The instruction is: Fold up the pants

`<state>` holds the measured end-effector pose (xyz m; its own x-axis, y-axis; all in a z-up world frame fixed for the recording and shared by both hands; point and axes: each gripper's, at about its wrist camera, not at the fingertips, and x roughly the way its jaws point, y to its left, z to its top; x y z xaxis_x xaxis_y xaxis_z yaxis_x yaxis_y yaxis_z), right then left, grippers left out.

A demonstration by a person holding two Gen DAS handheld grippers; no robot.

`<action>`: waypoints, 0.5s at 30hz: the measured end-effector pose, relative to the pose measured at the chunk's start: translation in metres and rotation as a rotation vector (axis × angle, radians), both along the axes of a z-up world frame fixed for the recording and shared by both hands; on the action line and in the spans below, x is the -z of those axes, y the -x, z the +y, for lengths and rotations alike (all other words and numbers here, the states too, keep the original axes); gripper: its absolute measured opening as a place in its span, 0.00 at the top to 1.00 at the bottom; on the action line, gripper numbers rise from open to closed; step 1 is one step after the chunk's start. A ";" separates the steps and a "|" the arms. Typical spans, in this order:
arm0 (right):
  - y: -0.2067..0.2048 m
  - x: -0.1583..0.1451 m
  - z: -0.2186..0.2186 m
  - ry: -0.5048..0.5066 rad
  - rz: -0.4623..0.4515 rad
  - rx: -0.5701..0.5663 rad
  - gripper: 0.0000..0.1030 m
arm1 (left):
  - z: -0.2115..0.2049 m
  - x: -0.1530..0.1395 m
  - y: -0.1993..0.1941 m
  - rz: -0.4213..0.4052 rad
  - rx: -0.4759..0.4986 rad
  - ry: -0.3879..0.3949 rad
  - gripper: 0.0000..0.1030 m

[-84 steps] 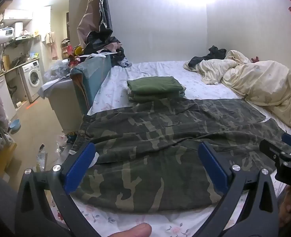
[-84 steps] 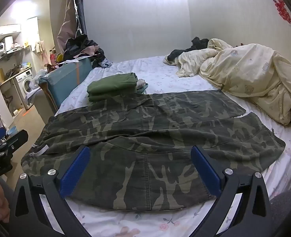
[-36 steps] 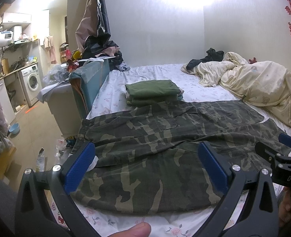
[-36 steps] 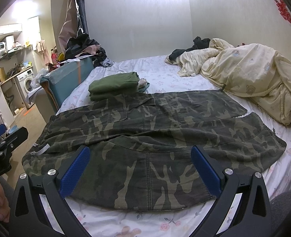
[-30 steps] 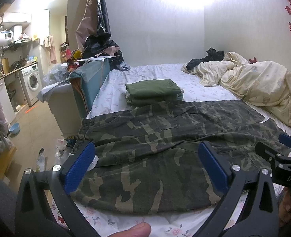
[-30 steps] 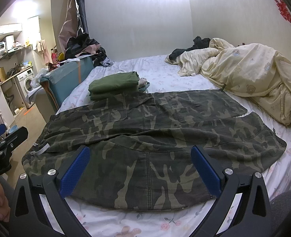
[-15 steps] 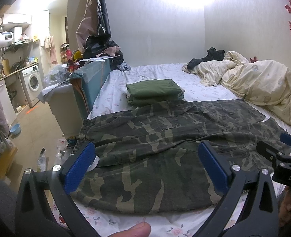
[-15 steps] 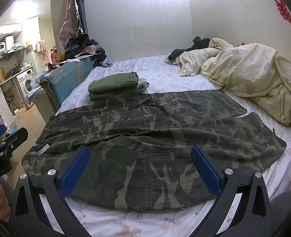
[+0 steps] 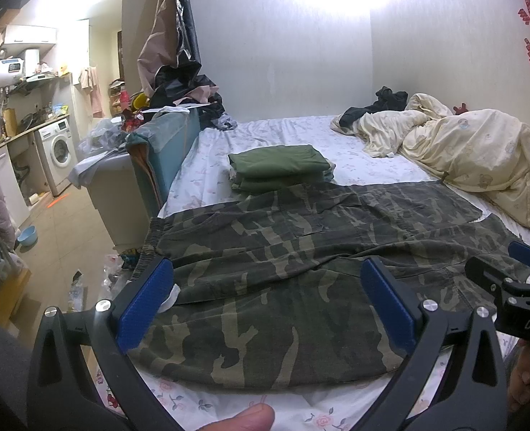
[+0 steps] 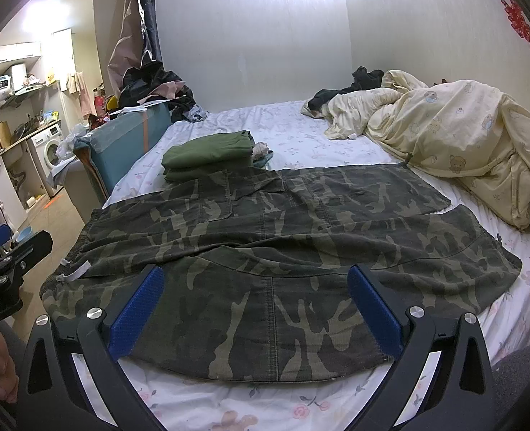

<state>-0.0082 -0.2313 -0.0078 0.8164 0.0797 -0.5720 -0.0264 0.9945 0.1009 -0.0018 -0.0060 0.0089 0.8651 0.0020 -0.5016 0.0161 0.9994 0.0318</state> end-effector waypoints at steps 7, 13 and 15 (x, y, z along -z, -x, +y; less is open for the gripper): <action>0.003 -0.005 0.002 -0.029 0.009 0.006 0.00 | -0.001 0.000 0.000 0.007 -0.001 0.009 0.00; 0.005 0.000 -0.002 0.001 0.002 0.023 0.00 | -0.003 0.001 -0.005 0.040 0.004 0.011 0.00; 0.004 -0.002 -0.006 0.003 0.003 0.030 0.00 | 0.003 0.005 -0.014 0.092 -0.007 0.006 0.00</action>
<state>-0.0122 -0.2370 -0.0057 0.8166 0.0536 -0.5747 0.0033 0.9952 0.0976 0.0125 -0.0026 0.0037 0.8156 0.0041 -0.5787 0.0122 0.9996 0.0242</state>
